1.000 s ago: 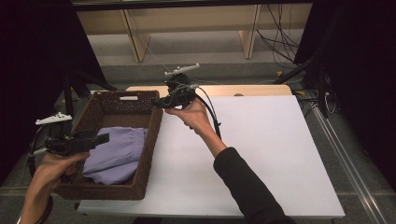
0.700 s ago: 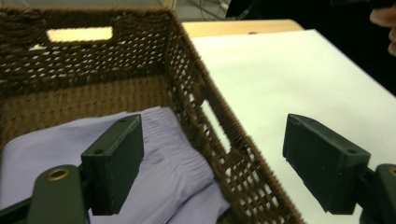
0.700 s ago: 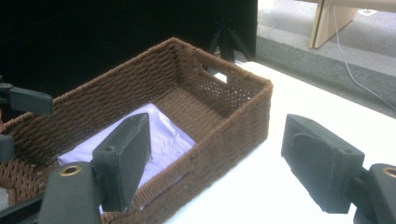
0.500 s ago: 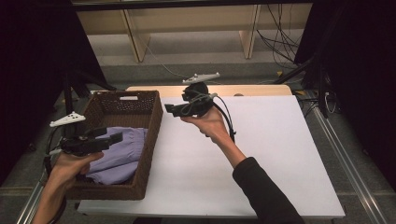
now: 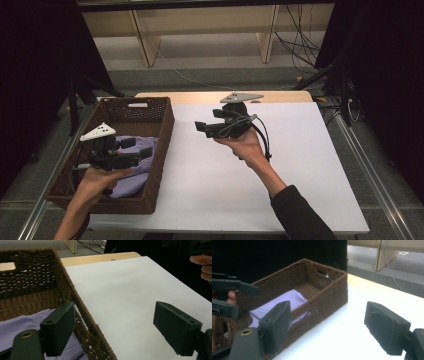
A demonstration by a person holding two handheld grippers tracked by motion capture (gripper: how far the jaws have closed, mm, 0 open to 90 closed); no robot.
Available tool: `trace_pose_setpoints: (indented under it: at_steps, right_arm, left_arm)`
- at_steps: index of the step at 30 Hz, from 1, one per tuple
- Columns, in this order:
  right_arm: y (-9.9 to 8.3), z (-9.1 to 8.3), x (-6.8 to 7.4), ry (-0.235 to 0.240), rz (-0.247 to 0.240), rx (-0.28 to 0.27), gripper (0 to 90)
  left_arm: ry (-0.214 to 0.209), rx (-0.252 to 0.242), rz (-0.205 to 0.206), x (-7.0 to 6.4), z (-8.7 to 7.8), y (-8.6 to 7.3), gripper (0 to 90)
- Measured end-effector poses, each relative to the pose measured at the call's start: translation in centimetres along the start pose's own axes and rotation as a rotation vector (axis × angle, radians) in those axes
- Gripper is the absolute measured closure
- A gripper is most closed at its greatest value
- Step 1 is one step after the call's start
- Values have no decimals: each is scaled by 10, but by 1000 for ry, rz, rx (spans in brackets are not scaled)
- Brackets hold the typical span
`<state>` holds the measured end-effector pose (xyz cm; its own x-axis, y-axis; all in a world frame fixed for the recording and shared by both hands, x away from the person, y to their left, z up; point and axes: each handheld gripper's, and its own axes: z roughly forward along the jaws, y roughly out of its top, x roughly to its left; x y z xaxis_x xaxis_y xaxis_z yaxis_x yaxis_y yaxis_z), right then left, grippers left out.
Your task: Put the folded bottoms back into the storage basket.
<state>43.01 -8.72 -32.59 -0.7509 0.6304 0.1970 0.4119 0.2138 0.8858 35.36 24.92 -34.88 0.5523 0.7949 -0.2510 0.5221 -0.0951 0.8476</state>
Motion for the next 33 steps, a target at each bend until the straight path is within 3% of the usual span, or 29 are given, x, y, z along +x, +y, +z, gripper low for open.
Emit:
trace_pose_setpoints:
  at_steps: [22, 33]
  right_arm:
    - [-49, -47, -11, -32, 23, -35, 232]
    - [-66, -62, -15, -51, 34, -44, 233]
  left_arm:
    - [-68, -65, 22, -30, 22, -11, 171]
    - [-77, -73, 45, -40, 30, -18, 171]
